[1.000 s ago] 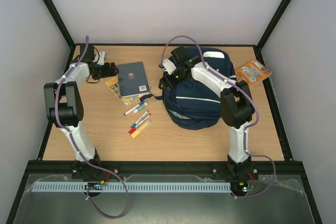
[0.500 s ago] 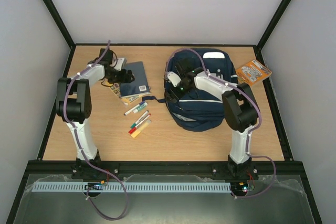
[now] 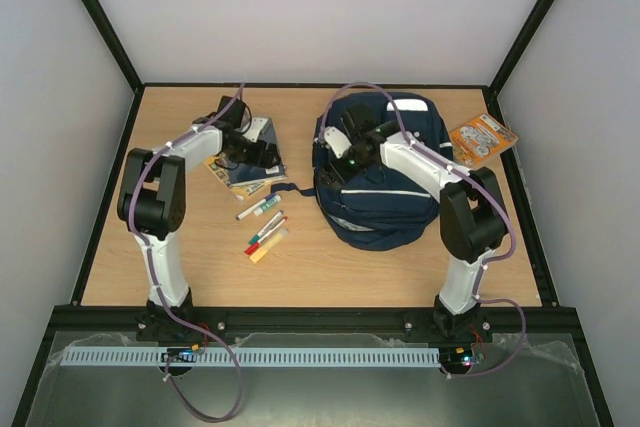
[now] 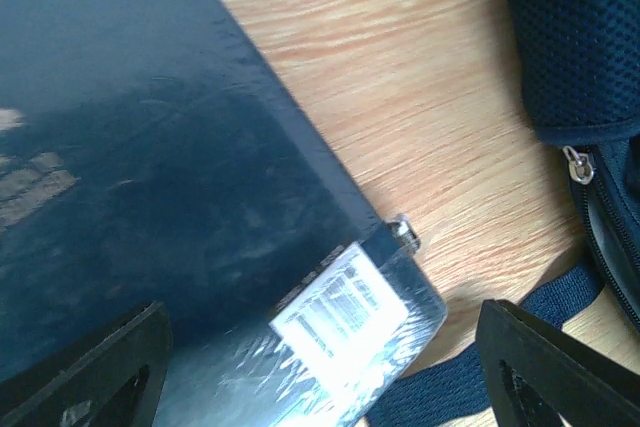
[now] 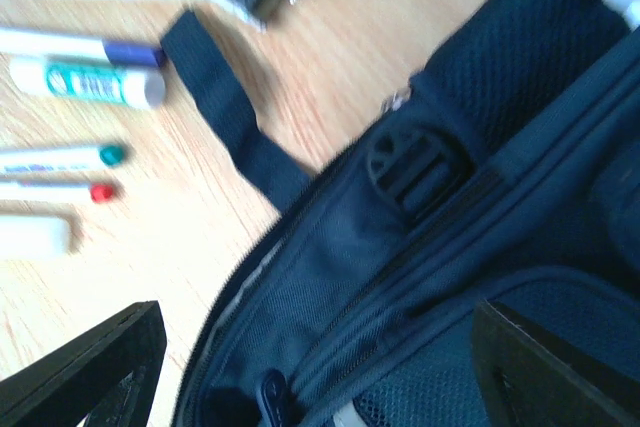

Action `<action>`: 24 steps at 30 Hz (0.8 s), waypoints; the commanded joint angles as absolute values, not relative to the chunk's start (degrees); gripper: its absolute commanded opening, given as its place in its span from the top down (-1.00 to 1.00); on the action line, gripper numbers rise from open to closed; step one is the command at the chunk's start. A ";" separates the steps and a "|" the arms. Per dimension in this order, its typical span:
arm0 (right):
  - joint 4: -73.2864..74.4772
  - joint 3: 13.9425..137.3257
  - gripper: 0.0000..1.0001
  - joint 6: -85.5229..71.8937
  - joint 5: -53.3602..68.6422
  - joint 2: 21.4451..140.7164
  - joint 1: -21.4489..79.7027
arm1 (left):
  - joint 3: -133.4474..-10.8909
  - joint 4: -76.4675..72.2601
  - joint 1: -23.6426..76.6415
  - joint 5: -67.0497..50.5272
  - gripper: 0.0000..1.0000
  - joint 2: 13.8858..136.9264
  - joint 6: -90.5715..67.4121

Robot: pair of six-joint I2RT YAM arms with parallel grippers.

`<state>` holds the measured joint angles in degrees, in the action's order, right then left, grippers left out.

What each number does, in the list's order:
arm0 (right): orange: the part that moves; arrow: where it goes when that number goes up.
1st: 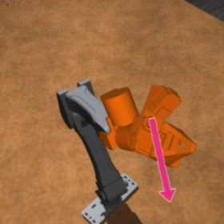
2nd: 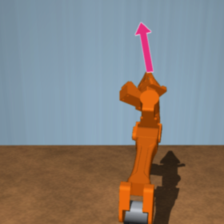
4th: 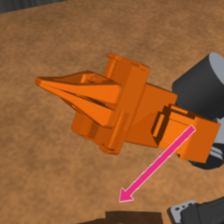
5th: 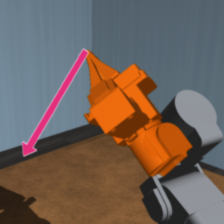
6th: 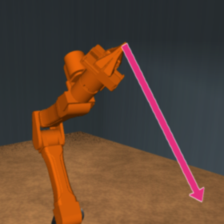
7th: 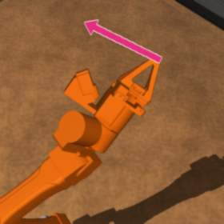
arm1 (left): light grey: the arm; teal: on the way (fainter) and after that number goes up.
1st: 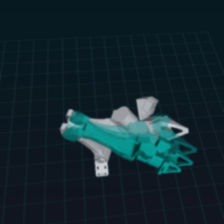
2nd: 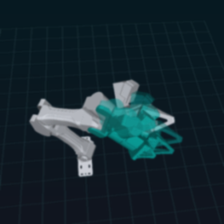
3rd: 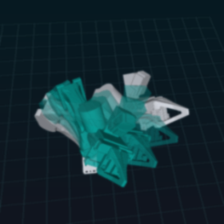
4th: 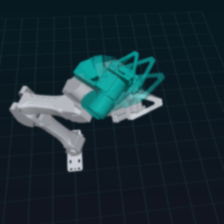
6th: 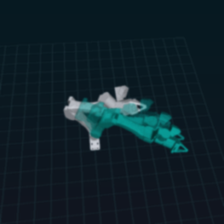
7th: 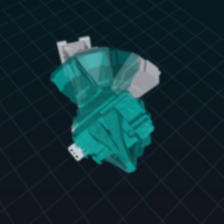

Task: Pack the student bag
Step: Adjust the student bag at the center of the board, then pick up the book from the center of the board.

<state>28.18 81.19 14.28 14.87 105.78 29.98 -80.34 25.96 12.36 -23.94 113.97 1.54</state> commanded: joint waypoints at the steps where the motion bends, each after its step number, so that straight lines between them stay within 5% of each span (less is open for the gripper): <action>1: 31.35 88.07 -0.67 11.16 17.10 104.09 29.68 | -83.61 29.51 7.78 -23.41 -0.74 109.54 2.56; 9: 28.74 98.73 -0.67 6.36 18.19 112.37 29.70 | -89.28 30.33 -2.80 -21.52 -0.82 113.92 -0.97; 24: 23.37 111.19 -0.73 -1.93 21.70 129.07 31.75 | -89.75 29.42 -2.68 -24.10 -0.82 123.48 -1.45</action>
<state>23.75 106.78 0.64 17.74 126.87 30.61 -89.62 28.27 -3.62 -22.61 122.67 -0.71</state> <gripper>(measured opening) 0.860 0.910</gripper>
